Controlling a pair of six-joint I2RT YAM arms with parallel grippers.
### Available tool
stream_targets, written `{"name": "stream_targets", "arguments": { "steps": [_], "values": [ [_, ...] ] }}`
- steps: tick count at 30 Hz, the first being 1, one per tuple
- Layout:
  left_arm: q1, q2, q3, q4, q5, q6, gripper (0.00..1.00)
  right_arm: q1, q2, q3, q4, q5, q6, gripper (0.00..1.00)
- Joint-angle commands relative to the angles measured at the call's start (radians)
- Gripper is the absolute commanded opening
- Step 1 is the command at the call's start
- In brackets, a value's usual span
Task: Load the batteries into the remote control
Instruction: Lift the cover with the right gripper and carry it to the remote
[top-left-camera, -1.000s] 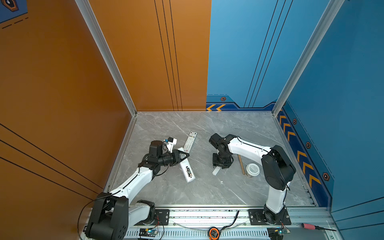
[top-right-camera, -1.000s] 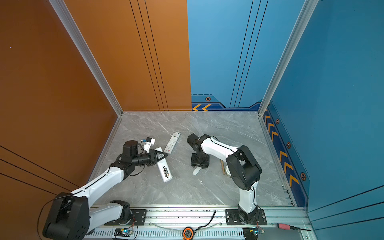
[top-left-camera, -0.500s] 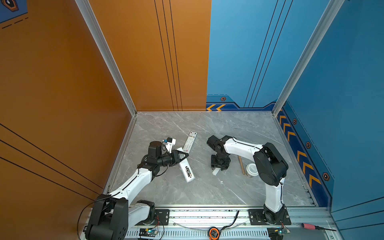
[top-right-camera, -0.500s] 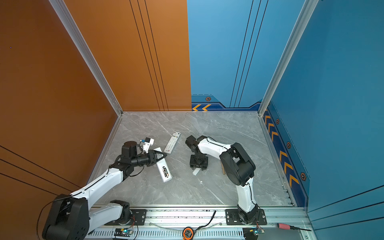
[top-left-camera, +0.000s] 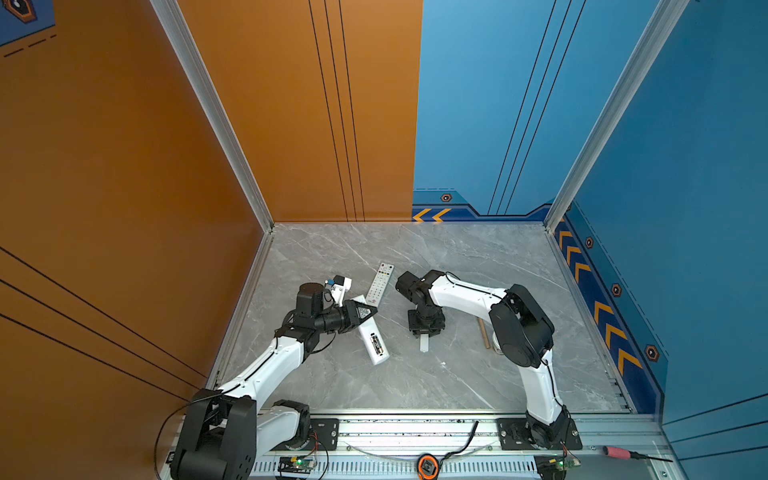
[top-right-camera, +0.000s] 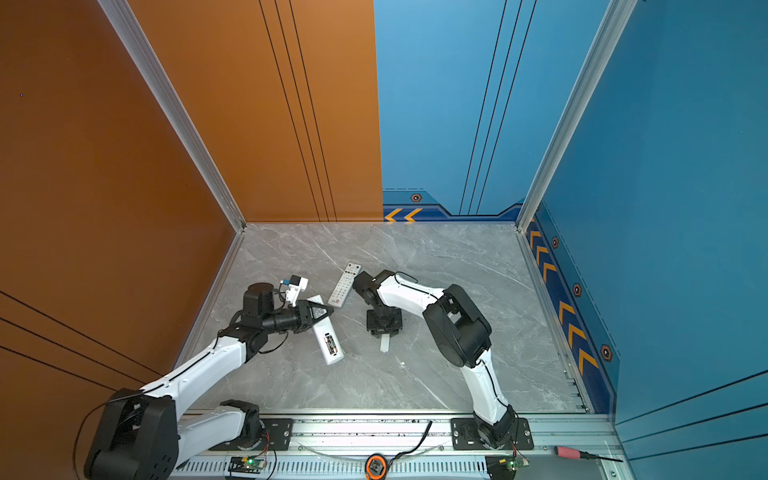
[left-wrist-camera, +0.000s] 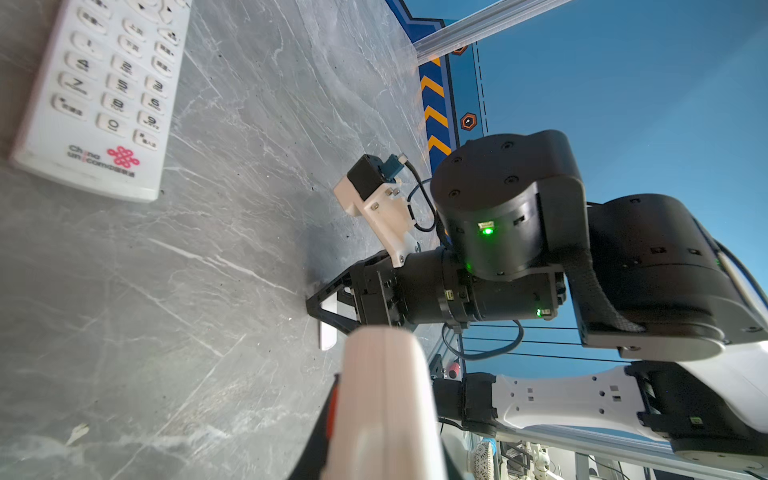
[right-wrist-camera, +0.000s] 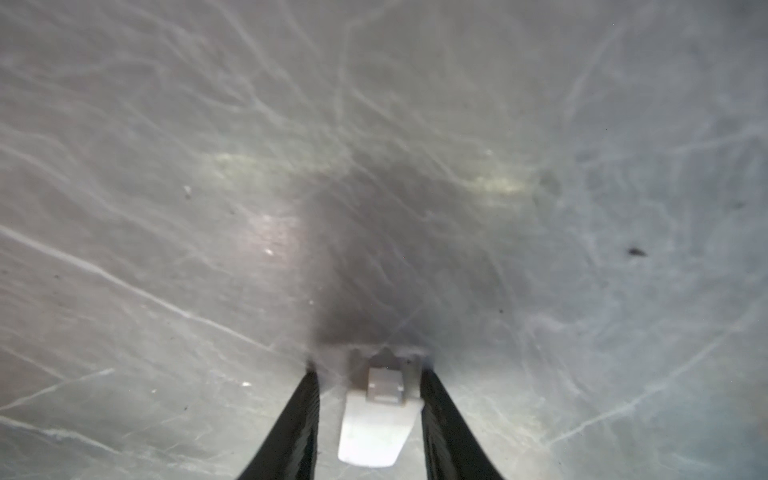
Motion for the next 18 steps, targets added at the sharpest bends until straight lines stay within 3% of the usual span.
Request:
{"name": "stream_targets", "arguments": {
  "steps": [1, 18],
  "values": [
    [0.008, -0.012, -0.012, 0.026, 0.011, -0.009, 0.00, 0.013, 0.054, -0.001, -0.031, 0.076, -0.050, 0.35],
    [0.009, 0.006, -0.005, 0.028, 0.022, -0.007, 0.00, 0.043, 0.067, 0.007, -0.029, 0.108, -0.119, 0.19]
  ]
}}
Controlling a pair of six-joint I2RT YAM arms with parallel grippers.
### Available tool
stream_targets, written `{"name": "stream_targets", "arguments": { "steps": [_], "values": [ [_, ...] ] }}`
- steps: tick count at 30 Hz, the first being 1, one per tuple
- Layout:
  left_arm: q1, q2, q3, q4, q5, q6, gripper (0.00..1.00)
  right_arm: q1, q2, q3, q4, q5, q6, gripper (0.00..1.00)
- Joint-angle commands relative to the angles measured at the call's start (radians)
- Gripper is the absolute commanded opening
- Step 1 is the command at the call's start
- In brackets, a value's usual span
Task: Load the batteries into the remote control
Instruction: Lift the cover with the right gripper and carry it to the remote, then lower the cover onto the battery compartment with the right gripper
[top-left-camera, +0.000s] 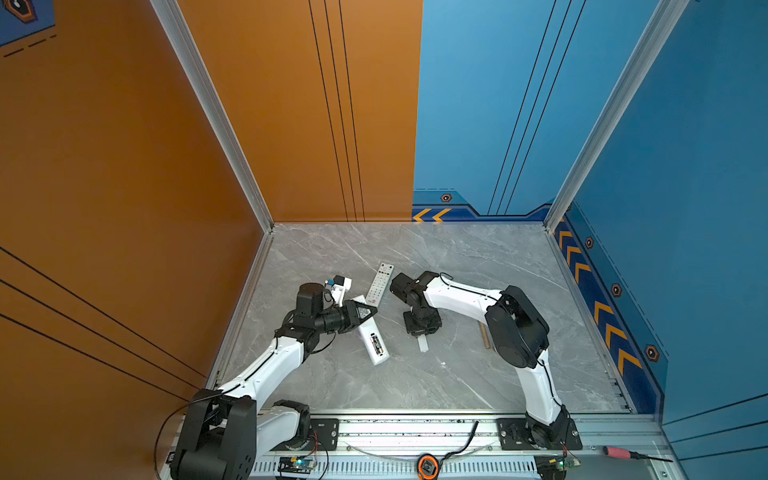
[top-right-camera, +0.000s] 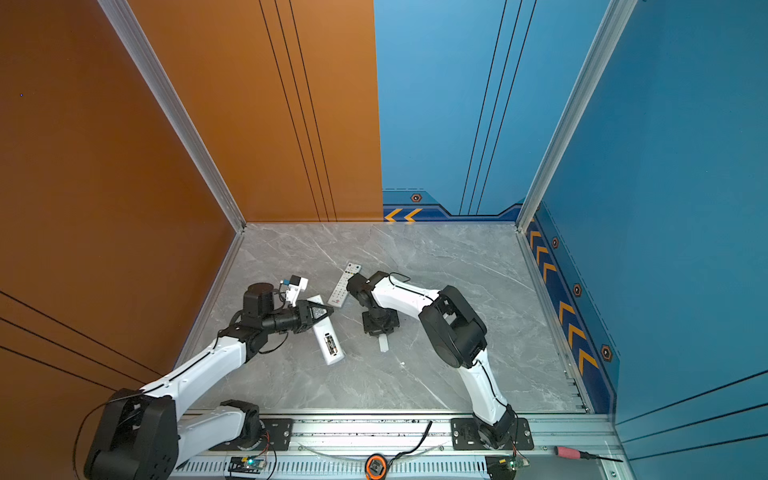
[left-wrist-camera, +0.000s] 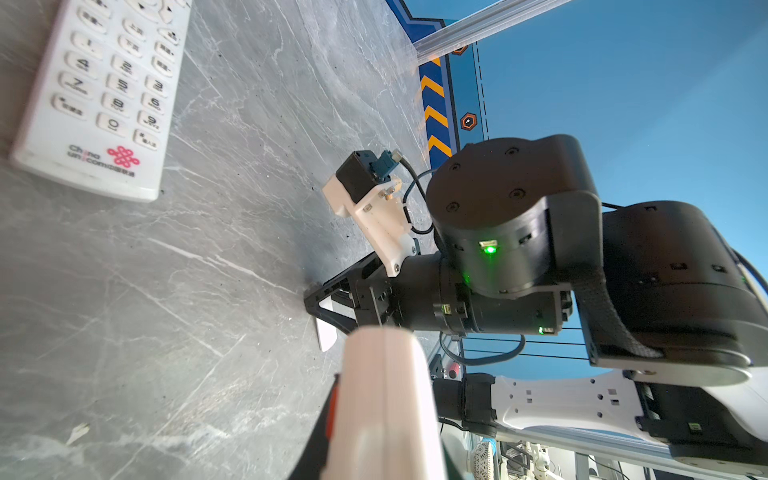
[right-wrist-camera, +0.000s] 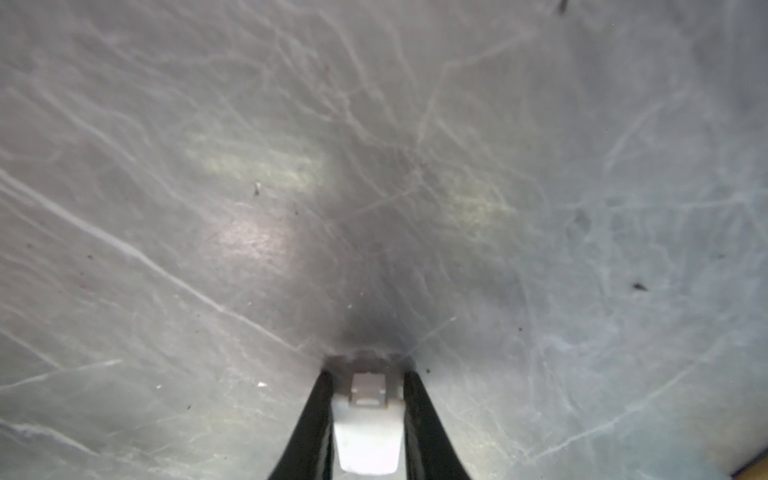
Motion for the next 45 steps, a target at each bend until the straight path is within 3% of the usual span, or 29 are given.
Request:
{"name": "stream_targets", "arguments": {
  "steps": [1, 7, 13, 20, 24, 30, 45],
  "values": [
    [0.009, 0.009, -0.002, 0.028, 0.022, -0.005, 0.00, 0.018, 0.047, -0.018, -0.016, 0.059, -0.041, 0.18],
    [0.010, 0.007, 0.019, 0.028, 0.022, -0.001, 0.00, 0.059, -0.059, -0.040, 0.064, 0.099, -0.122, 0.08],
    [0.015, 0.013, 0.013, 0.052, 0.019, -0.014, 0.00, 0.053, -0.283, -0.071, 0.086, 0.126, -0.106, 0.07],
    [0.019, 0.064, 0.033, 0.186, 0.032, -0.086, 0.00, 0.166, -0.467, 0.002, 0.157, 0.161, -0.127, 0.06],
    [0.017, 0.093, 0.050, 0.238, 0.036, -0.123, 0.00, 0.236, -0.479, 0.016, 0.286, 0.099, -0.169, 0.06],
    [0.007, 0.102, 0.064, 0.291, 0.028, -0.163, 0.00, 0.263, -0.436, 0.025, 0.333, 0.048, -0.202, 0.04],
    [-0.002, 0.076, 0.037, 0.354, 0.023, -0.238, 0.00, 0.268, -0.432, -0.052, 0.377, 0.087, -0.244, 0.03]
  ]
}}
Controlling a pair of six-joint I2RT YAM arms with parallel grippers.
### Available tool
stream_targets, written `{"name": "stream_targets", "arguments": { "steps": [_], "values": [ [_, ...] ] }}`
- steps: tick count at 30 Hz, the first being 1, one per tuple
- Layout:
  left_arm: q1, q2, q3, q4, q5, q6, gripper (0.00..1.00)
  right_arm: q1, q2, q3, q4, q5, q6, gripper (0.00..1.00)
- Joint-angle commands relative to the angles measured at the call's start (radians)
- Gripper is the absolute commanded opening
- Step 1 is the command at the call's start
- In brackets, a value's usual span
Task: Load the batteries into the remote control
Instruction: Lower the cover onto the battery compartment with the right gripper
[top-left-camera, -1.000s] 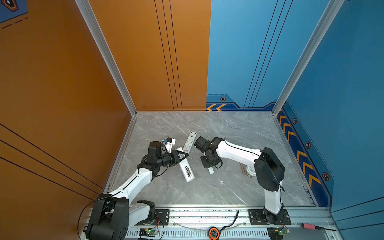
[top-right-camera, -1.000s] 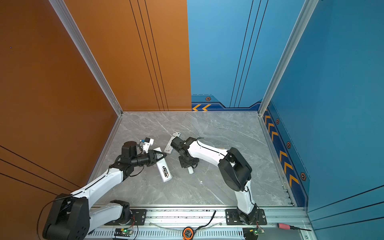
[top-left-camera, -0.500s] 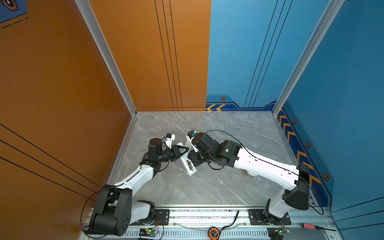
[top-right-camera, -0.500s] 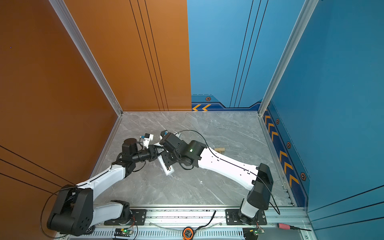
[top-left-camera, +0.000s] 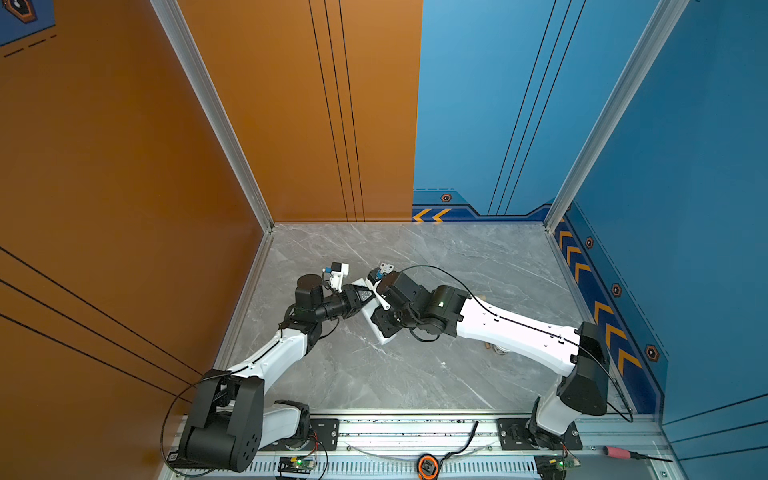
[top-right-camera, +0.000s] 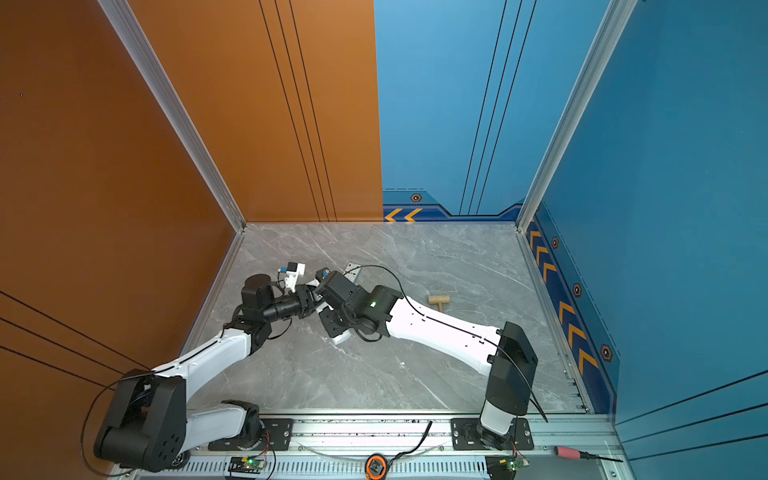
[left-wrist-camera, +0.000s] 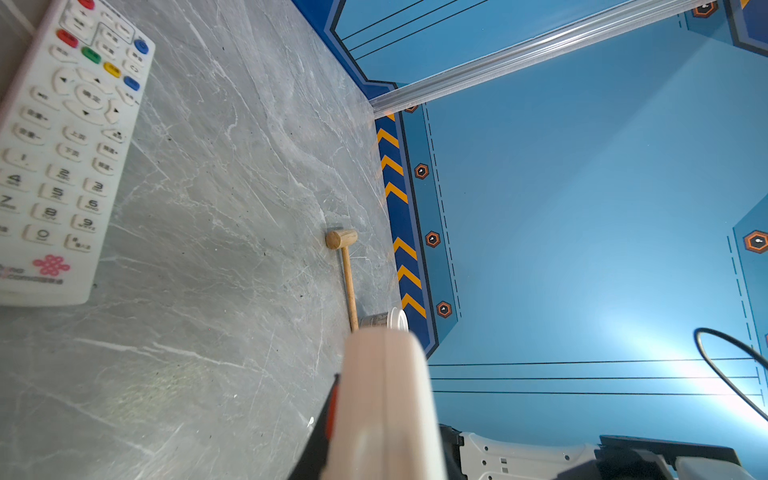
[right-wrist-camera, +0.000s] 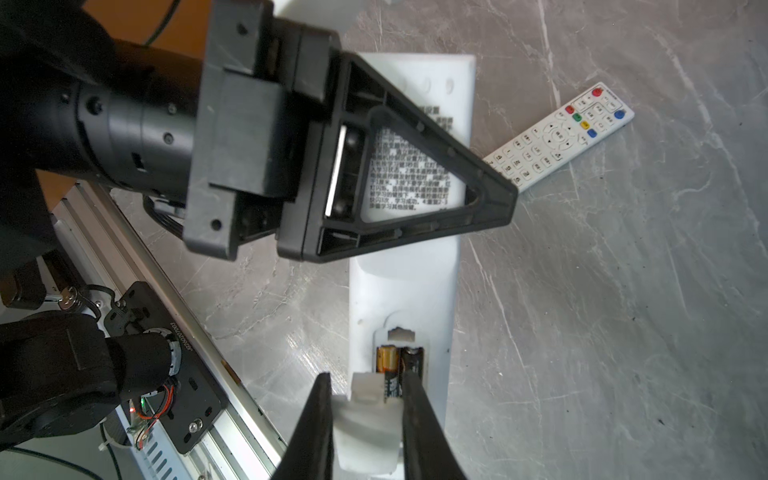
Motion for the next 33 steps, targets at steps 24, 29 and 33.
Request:
{"name": "stream_targets", "arguments": {
  "steps": [24, 29, 33],
  "values": [
    [-0.005, -0.039, -0.025, 0.077, 0.030, -0.050, 0.00, 0.019, -0.019, -0.055, 0.005, 0.078, -0.053, 0.03],
    [-0.005, -0.038, -0.024, 0.078, 0.033, -0.050, 0.00, 0.022, -0.018, -0.056, 0.007, 0.073, -0.045, 0.15],
    [-0.005, -0.038, -0.023, 0.081, 0.036, -0.050, 0.00, 0.022, -0.025, -0.057, 0.014, 0.080, -0.034, 0.28]
  ]
}}
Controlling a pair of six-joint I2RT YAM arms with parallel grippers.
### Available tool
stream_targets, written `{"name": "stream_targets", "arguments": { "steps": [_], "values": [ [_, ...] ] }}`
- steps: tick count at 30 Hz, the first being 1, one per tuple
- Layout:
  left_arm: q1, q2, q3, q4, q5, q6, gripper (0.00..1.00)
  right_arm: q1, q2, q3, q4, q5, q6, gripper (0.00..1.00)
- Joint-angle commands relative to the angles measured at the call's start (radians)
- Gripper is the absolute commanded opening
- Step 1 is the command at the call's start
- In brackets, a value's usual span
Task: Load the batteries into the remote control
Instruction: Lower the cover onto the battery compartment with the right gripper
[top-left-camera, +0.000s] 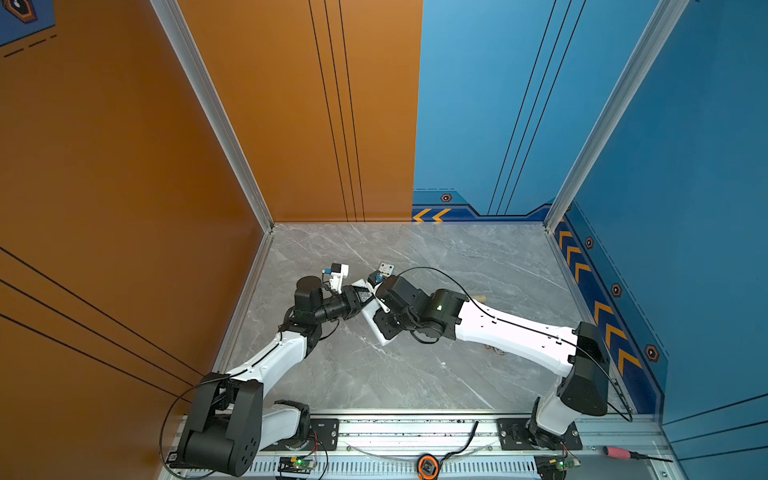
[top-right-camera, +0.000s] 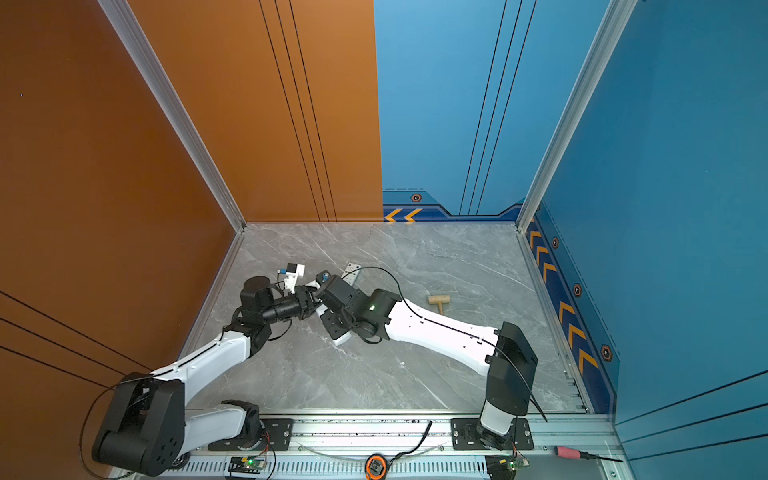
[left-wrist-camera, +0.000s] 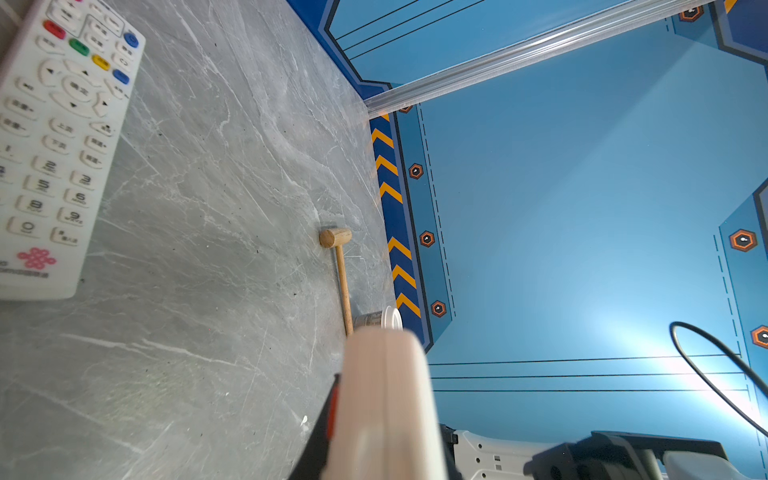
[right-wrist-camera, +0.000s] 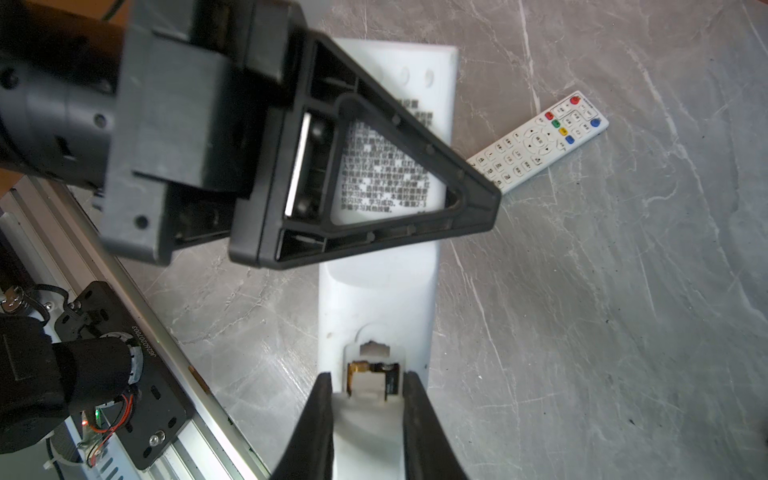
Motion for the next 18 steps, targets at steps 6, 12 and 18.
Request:
{"name": "stream_targets", "arguments": {
  "steps": [6, 12, 18],
  "values": [
    [-0.004, -0.021, -0.003, 0.055, 0.044, -0.019, 0.00, 0.015, -0.036, -0.017, -0.009, 0.036, 0.001, 0.42],
    [0.000, -0.022, -0.002, 0.055, 0.050, -0.019, 0.00, 0.020, -0.061, -0.012, -0.015, 0.065, 0.001, 0.51],
    [0.006, -0.028, -0.006, 0.055, 0.066, -0.016, 0.00, 0.024, -0.126, 0.013, -0.066, 0.112, 0.013, 0.55]
  ]
}}
